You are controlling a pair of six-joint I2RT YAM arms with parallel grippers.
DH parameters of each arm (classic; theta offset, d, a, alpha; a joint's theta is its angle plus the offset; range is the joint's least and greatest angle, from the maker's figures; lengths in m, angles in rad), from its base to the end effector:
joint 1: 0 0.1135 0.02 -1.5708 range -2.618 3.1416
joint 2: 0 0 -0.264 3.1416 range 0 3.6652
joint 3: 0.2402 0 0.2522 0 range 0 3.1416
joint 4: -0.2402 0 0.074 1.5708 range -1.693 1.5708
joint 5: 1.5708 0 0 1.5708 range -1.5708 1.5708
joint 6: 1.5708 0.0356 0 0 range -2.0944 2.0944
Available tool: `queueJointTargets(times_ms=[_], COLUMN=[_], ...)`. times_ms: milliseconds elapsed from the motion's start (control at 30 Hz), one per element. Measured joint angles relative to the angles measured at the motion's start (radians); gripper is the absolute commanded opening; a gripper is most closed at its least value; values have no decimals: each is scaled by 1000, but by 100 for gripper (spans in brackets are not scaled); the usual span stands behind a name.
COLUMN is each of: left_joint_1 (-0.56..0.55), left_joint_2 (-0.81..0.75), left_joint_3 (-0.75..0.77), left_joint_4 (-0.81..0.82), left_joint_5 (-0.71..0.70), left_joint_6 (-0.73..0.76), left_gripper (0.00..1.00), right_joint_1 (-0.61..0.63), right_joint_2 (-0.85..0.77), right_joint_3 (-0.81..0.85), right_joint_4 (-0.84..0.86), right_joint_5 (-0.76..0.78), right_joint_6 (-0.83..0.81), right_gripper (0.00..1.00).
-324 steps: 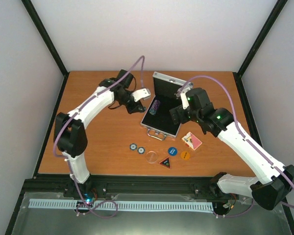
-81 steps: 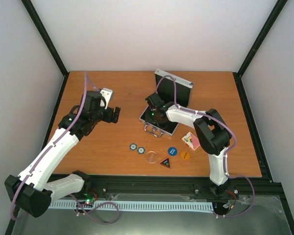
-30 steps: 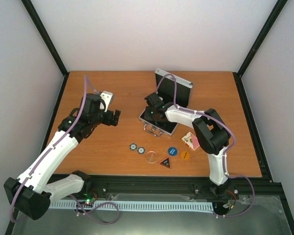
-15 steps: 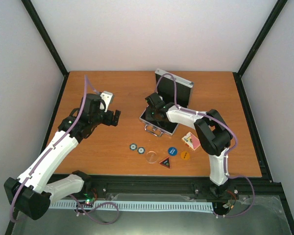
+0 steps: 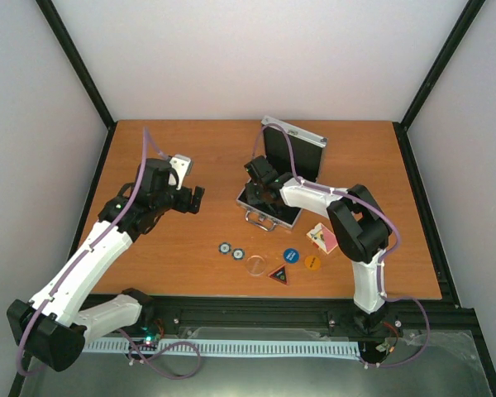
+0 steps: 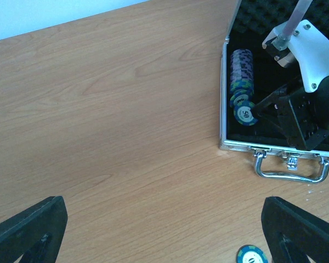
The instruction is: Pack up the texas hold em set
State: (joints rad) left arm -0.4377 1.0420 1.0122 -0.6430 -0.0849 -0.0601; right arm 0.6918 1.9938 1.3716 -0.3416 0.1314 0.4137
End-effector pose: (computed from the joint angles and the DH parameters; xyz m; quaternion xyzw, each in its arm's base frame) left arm 0.1997 -0.0901 0.3259 0.1508 0.8875 -0.0698 0.4297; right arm 0.3301 0.2674 0.1704 -0.1125 0.9458 0.1032 0.2867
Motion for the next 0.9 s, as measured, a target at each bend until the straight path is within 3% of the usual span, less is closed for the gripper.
queueJointTargets(times_ms=[767,900], left_joint_1=[0,0], left_joint_2=[0,0], left_joint_3=[-2,-2], left_joint_4=[0,0], left_joint_5=[5,5], left_joint_6=[-1,-1], left_gripper=[100,100], right_joint_1=[1,1], right_joint_2=[24,27], right_joint_3=[2,0], right_joint_4=[64,62], right_joint_5=[53,44], right_joint_6=[-225,-221], right_gripper=[3,31])
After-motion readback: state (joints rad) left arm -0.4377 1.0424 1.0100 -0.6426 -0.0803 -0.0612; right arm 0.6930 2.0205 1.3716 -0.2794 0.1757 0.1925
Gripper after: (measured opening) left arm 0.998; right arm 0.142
